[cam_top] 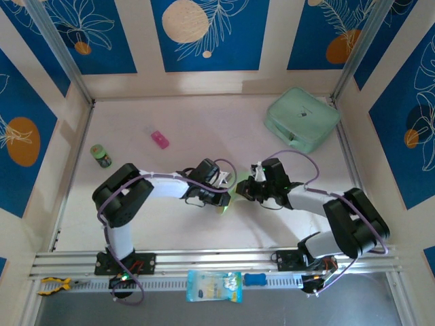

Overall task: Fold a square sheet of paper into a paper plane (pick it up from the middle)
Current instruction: Fold the wing for the fifth time at the center of the table.

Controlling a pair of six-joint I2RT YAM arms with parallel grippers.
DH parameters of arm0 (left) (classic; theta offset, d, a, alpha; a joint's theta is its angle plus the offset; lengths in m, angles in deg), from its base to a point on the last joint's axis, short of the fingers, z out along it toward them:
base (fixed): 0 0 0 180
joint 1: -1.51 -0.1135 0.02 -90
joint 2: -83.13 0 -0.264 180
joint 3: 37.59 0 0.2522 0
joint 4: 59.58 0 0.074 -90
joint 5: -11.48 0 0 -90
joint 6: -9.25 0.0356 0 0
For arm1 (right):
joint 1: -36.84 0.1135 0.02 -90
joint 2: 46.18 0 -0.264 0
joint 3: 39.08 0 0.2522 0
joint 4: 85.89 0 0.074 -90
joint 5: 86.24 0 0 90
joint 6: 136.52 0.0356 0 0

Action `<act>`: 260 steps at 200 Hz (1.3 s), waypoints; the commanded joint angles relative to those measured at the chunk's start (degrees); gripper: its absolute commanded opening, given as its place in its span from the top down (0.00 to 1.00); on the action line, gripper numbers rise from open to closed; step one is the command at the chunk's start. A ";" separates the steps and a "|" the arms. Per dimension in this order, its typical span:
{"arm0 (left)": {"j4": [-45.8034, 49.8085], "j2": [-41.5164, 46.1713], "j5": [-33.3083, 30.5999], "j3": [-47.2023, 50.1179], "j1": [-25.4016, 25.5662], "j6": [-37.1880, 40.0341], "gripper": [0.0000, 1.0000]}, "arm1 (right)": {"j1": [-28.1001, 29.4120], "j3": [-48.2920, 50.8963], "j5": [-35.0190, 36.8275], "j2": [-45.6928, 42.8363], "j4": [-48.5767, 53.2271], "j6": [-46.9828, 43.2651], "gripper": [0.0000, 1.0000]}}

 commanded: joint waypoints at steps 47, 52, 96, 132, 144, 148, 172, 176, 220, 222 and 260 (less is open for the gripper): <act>1.63 -2.66 2.09 1.67 -1.23 -0.27 1.00 | 0.66 -2.46 -2.55 8.55 -6.92 -0.56 0.89; 1.63 -2.70 2.19 1.69 -1.30 -0.24 1.00 | 0.53 -2.49 -2.45 8.91 -7.08 -0.51 0.89; 1.52 -2.77 2.86 1.86 -2.05 -0.18 1.00 | -0.64 -2.44 -2.27 8.87 -7.74 0.23 0.89; 1.12 -3.03 3.51 1.69 -2.53 -0.31 1.00 | -0.15 -3.10 -5.25 8.99 -8.80 -0.56 0.89; 0.94 -3.21 3.94 1.59 -2.68 -0.42 1.00 | 0.39 -3.47 -6.23 9.70 -9.23 -0.83 0.89; 0.88 -3.33 4.09 1.52 -2.75 -0.48 1.00 | 0.57 -3.57 -6.36 9.85 -9.37 -0.90 0.88; 0.38 -3.56 4.73 1.51 -3.01 -0.73 1.00 | 0.88 -3.82 -5.26 11.08 -8.66 -1.00 0.89; 0.39 -3.52 4.81 1.51 -3.02 -0.69 1.00 | 0.86 -3.92 -5.08 11.24 -8.41 -1.00 0.89; 0.40 -3.78 5.50 1.51 -3.23 -0.64 1.00 | -0.62 -3.69 -0.94 12.08 -6.24 -1.01 0.89; 0.38 -3.81 5.55 1.51 -3.22 -0.62 1.00 | -0.71 -3.68 -0.80 12.07 -6.29 -1.00 0.89; 0.31 -3.99 6.40 1.42 -3.28 -0.44 1.00 | -2.04 -3.89 -0.53 12.98 -6.21 -1.64 0.89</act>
